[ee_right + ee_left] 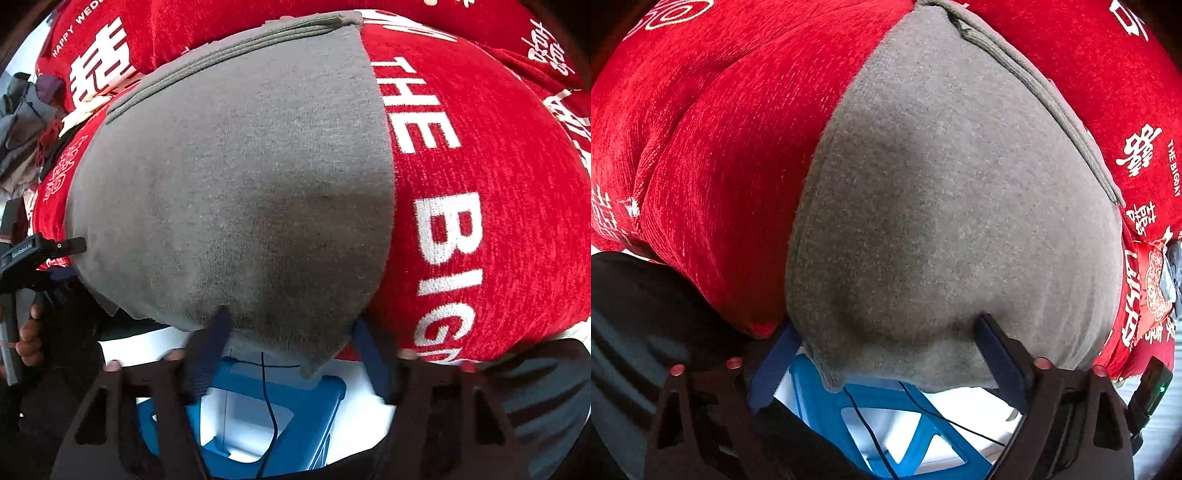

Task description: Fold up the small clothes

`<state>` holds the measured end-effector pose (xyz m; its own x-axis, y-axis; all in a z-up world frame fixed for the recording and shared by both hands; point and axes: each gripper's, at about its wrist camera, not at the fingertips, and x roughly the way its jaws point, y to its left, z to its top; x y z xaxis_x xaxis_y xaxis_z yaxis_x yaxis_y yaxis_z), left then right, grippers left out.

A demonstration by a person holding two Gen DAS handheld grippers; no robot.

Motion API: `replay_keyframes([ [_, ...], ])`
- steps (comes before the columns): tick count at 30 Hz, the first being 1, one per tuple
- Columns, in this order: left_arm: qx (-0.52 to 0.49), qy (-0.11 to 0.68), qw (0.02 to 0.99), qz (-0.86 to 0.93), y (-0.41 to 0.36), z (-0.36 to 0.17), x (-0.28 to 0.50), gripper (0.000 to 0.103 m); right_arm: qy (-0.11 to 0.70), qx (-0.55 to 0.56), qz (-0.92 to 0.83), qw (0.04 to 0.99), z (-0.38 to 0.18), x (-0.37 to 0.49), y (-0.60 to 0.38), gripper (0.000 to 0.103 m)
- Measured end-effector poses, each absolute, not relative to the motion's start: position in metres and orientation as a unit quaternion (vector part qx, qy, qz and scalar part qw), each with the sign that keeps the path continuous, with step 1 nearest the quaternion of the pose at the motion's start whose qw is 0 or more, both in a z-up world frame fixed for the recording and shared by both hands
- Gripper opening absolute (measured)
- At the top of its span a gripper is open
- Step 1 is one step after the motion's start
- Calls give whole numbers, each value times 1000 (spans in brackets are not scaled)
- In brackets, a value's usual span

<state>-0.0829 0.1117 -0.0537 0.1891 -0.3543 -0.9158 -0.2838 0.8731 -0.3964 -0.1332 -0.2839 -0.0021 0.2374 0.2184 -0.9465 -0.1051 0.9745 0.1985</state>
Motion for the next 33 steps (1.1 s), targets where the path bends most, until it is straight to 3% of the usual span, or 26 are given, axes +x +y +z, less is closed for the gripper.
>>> replay_keyframes([
  [2, -248, 635, 731, -25, 108, -51, -82, 84, 610, 51, 111, 783, 0, -135, -287, 43],
  [5, -246, 635, 731, -25, 108, -52, -81, 84, 615, 56, 118, 778, -1, -133, -287, 42],
  [9, -241, 636, 733, -19, 109, -53, -83, 88, 618, 67, 126, 773, -2, -130, -283, 59],
  [14, -148, 619, 771, 36, 93, -27, -91, 88, 620, 62, 101, 775, 2, -130, -282, 60],
  [19, -40, 562, 825, 37, 54, 11, -95, 88, 566, 17, 46, 823, 41, -124, -279, 66],
  [23, -36, 569, 822, 8, 29, 9, -74, 88, 523, -17, 39, 851, 92, -100, -252, 66],
  [28, -56, 582, 811, 2, 20, 2, -45, 88, 483, 81, 100, 866, 201, -90, -229, 66],
  [31, -62, 589, 805, 13, 21, -3, -36, 88, 463, 104, 135, 870, 268, -96, -208, 74],
  [33, -20, 583, 812, 18, 11, -3, -37, 97, 439, 91, 151, 881, 302, -108, -189, 81],
])
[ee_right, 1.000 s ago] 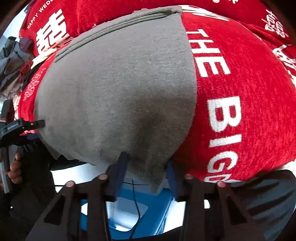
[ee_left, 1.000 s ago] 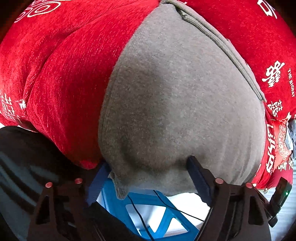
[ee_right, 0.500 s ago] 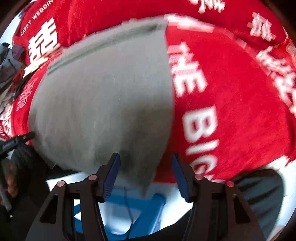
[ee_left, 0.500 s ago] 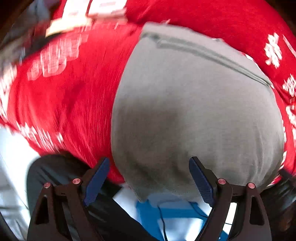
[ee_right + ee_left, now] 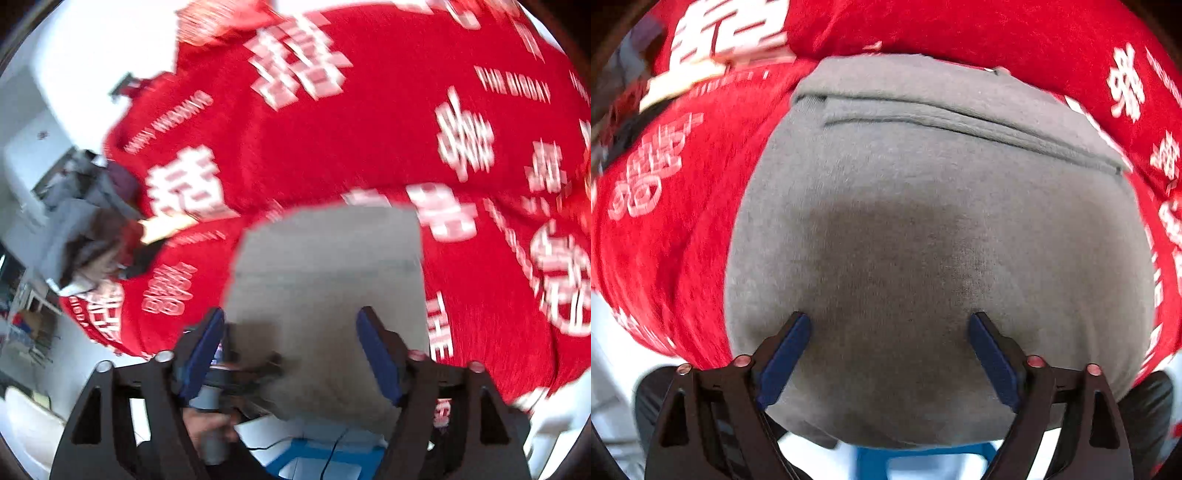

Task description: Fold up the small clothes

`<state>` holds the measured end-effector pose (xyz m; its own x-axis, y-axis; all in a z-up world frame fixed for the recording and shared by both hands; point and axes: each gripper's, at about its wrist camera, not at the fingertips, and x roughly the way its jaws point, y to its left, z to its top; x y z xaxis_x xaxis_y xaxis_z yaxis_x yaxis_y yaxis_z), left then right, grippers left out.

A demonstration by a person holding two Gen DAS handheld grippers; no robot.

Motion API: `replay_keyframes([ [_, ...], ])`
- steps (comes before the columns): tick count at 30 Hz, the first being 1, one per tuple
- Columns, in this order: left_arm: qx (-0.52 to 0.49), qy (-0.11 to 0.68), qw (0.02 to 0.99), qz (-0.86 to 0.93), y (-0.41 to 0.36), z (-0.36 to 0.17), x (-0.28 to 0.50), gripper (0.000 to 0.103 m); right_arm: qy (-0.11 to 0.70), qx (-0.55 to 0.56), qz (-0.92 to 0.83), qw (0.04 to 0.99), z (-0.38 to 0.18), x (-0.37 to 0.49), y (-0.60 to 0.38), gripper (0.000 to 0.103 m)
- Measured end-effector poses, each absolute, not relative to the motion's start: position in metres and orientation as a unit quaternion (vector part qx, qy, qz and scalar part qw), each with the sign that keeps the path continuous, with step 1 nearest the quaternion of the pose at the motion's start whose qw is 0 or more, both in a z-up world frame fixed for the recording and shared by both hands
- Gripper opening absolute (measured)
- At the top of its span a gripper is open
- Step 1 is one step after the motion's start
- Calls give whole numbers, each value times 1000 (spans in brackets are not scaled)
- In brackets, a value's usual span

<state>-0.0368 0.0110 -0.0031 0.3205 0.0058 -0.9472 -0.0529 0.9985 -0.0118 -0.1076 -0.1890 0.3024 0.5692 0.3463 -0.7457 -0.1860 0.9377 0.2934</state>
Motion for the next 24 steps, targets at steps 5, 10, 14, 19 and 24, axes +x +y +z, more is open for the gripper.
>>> replay_keyframes([
  [5, -98, 636, 765, 15, 47, -28, -69, 103, 414, 71, 201, 885, 359, -128, -155, 81],
  [10, -117, 626, 771, 25, 64, -10, -90, 103, 426, 84, 197, 879, 364, -117, -154, 81],
  [14, -125, 565, 816, -5, 51, 39, -60, 103, 433, 91, 193, 875, 365, -108, -158, 81],
  [19, -109, 562, 819, -42, 4, 45, 1, 103, 433, 82, 198, 876, 369, -106, -149, 81],
  [24, -81, 594, 798, -66, -40, 14, 29, 103, 442, 98, 226, 862, 361, -113, -149, 81],
])
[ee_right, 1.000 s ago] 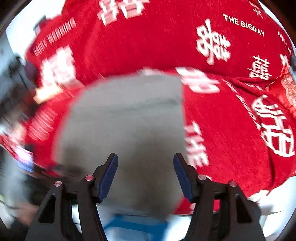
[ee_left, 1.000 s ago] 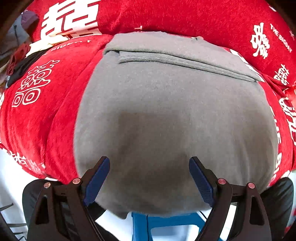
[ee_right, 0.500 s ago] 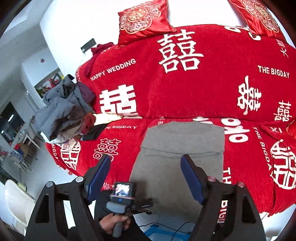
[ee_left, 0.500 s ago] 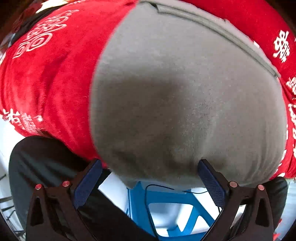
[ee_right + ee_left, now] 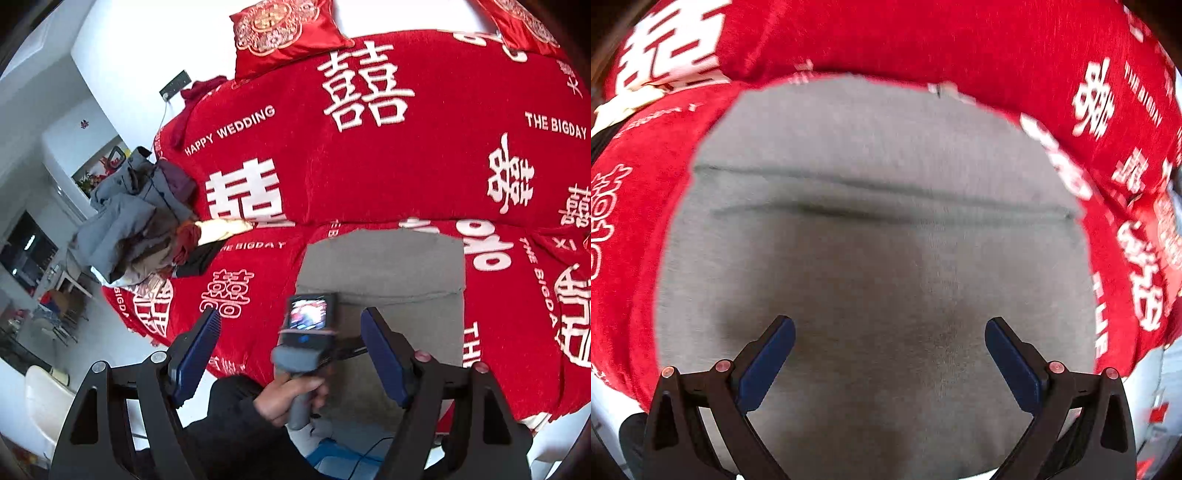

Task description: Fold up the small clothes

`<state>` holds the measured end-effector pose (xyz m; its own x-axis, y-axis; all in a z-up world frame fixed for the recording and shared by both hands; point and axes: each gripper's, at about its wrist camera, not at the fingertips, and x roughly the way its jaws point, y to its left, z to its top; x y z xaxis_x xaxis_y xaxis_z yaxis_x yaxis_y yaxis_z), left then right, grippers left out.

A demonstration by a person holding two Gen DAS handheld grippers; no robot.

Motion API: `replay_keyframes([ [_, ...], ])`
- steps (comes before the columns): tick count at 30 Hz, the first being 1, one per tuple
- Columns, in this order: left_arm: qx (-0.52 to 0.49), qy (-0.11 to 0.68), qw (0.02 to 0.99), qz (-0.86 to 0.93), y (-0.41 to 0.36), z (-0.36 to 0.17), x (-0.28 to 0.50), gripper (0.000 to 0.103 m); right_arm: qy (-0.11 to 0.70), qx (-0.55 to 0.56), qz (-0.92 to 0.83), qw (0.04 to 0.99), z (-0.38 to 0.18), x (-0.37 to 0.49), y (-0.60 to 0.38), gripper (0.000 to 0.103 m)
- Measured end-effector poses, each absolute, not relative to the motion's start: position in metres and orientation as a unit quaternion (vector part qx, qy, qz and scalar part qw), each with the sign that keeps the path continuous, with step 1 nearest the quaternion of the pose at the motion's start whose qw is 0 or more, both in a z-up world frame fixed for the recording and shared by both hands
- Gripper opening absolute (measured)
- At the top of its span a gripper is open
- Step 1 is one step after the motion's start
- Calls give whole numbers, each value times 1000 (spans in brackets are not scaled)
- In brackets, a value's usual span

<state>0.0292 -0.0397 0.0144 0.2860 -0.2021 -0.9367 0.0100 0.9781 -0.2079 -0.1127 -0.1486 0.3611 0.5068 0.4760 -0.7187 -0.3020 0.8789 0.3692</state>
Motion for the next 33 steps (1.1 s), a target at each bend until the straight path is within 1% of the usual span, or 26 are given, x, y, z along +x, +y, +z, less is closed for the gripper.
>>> replay_keyframes([
  [5, 27, 568, 820, -65, -59, 5, -16, 103, 478, 130, 240, 835, 344, -104, -150, 81],
  [8, 33, 576, 813, -76, -45, 3, -48, 103, 490, 146, 258, 820, 330, -101, -150, 81],
  [10, 26, 586, 807, -67, -31, 2, -59, 103, 476, 121, 252, 834, 323, -105, -142, 81],
  [12, -2, 591, 806, -38, -5, 4, -65, 103, 466, 82, 274, 837, 311, -98, -138, 81],
  [14, -33, 584, 811, -6, 16, 8, -55, 103, 449, 44, 208, 868, 277, -73, -152, 82],
  [16, -74, 570, 818, 7, 32, 17, -47, 103, 458, 3, 118, 881, 222, -40, -168, 82],
  [18, -95, 554, 827, 1, 34, 27, -32, 103, 499, -43, 53, 864, 161, -11, -175, 82],
  [19, -89, 549, 831, -3, 30, 30, -24, 103, 532, -58, 30, 844, 118, 4, -180, 82],
  [22, -65, 537, 841, -21, 10, 30, -3, 103, 589, -29, 27, 807, 43, 22, -188, 82],
  [23, -51, 542, 838, -15, 5, 26, 0, 103, 599, -18, 23, 801, 29, 24, -191, 82],
  [24, -38, 553, 832, -4, 4, 19, 6, 103, 601, -14, 19, 799, 19, 24, -193, 84],
  [25, -30, 576, 817, 1, 3, 7, 6, 103, 575, -26, 19, 817, 20, 19, -189, 84],
  [26, -31, 566, 824, -1, 4, 6, 0, 103, 560, -48, 22, 826, 22, 11, -185, 84],
  [27, -25, 554, 832, -3, 4, 8, -11, 103, 563, -62, 28, 824, 22, 6, -183, 85],
  [30, -10, 558, 829, -21, 7, 2, -45, 103, 555, -85, 53, 826, 22, -27, -188, 89],
  [33, -4, 579, 815, -33, 17, -4, -67, 103, 543, -100, 82, 830, 21, -63, -206, 89],
])
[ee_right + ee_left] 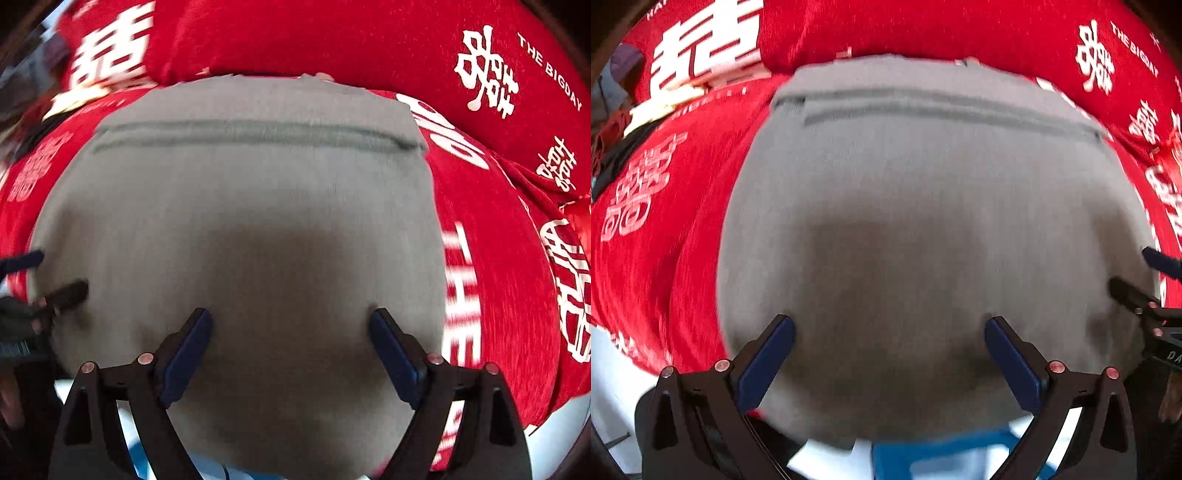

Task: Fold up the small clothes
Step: 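Close both grippers on the sweatshirt's folded edge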

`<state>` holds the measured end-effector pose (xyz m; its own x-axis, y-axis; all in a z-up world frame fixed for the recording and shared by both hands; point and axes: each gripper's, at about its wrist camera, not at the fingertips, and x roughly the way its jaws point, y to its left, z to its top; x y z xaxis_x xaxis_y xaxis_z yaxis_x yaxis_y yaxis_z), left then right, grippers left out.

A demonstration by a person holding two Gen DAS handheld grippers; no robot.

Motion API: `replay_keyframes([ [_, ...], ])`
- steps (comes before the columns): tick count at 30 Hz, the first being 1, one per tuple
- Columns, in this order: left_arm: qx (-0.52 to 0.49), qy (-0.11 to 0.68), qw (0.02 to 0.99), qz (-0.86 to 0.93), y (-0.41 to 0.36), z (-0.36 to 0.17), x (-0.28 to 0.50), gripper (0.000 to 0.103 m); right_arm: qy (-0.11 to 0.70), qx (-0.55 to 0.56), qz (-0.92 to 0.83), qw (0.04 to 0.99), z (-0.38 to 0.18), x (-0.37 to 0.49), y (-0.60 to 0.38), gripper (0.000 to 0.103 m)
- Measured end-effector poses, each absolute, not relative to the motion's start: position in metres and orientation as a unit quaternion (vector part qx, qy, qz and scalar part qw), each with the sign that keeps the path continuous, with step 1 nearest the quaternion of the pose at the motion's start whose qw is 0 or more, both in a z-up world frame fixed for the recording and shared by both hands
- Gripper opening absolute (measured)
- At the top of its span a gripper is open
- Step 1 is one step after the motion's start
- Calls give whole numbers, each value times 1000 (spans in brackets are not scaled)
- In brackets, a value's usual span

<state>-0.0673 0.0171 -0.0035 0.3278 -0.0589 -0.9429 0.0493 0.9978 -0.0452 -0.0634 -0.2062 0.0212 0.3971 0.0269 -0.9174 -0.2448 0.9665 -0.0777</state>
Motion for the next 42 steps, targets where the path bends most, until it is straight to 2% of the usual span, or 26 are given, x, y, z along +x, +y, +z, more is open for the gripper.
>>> replay_keyframes([
  [2, -17, 614, 789, -21, 34, -9, -78, 103, 553, -119, 90, 820, 22, -85, -219, 89],
  [4, -50, 618, 785, 4, 60, -10, -83, 103, 576, -103, 79, 807, 25, -94, -232, 89],
  [8, -184, 627, 755, 44, 115, -26, -83, 103, 613, 40, 74, 786, 23, -110, -286, 87],
  [11, -216, 629, 747, 16, 118, -33, -79, 103, 635, 84, 98, 761, 4, -114, -294, 72],
  [15, -188, 626, 757, -20, 100, -29, -77, 97, 636, 75, 111, 760, -5, -115, -282, 69],
  [16, -172, 626, 760, -19, 96, -29, -77, 94, 636, 72, 116, 760, -4, -118, -278, 64],
  [18, -171, 623, 763, -24, 94, -26, -76, 88, 634, 61, 126, 760, -4, -119, -272, 47],
  [22, -186, 619, 763, -26, 99, -24, -79, 82, 640, 79, 120, 755, -10, -122, -276, 45],
  [24, -191, 618, 762, -26, 104, -24, -81, 75, 646, 99, 116, 748, -15, -122, -277, 50],
  [25, -192, 617, 763, -30, 106, -22, -89, 63, 648, 88, 116, 748, -16, -124, -274, 48],
  [26, -194, 614, 764, -36, 111, -19, -92, 45, 646, 79, 114, 751, -16, -125, -272, 33],
  [27, -198, 612, 764, -43, 113, -15, -95, 32, 645, 80, 123, 750, -16, -126, -271, 10],
  [28, -203, 611, 763, -53, 119, -13, -97, 15, 642, 91, 131, 750, -14, -127, -271, 10],
  [33, -217, 603, 764, -72, 129, 3, -106, 14, 607, 143, 172, 762, 9, -127, -279, 10],
  [42, -264, 510, 811, -110, 154, 68, -66, 14, 483, 219, 243, 812, 84, -93, -299, 10],
])
